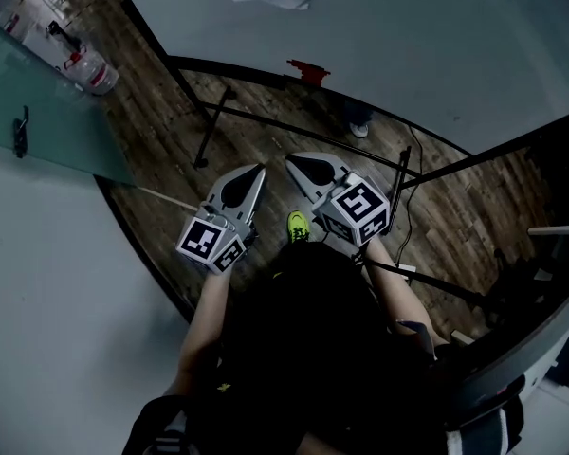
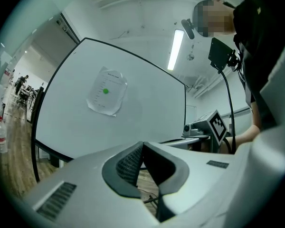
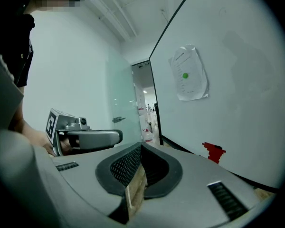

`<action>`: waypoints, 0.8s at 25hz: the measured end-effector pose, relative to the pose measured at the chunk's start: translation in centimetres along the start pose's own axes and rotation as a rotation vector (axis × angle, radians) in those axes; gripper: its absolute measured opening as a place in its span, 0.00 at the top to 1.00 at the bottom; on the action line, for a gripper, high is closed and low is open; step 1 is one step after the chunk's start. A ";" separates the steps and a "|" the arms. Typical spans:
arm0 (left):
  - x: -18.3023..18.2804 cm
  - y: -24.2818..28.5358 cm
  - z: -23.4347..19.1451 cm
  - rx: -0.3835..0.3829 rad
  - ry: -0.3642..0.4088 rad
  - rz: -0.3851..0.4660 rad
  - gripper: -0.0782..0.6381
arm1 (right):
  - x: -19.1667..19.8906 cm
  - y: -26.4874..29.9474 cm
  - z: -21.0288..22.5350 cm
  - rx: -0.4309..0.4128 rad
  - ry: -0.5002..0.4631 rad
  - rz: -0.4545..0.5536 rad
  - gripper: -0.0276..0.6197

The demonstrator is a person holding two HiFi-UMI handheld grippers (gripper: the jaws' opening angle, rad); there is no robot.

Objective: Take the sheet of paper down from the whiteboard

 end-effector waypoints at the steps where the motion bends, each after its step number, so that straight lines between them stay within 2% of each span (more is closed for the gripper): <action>1: 0.0 0.6 -0.5 -0.002 0.002 -0.002 0.86 | -0.4 0.4 0.6 -0.002 0.000 0.000 0.92; 10: -0.4 5.0 -3.6 -0.029 0.010 -0.014 0.86 | -3.5 3.0 5.2 -0.035 0.017 0.006 0.92; 20: -0.5 9.0 -5.9 -0.059 0.018 -0.011 0.86 | -6.2 4.9 8.9 -0.067 -0.006 0.000 0.92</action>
Point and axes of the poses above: the fingertips, and each gripper's own axes: y forward along the fingers, z to its right, x out of its underside, the point moved 9 cm from there along -y, backward along the fingers, and after that the axes turned 15 degrees about y, right-handed, at the moved point
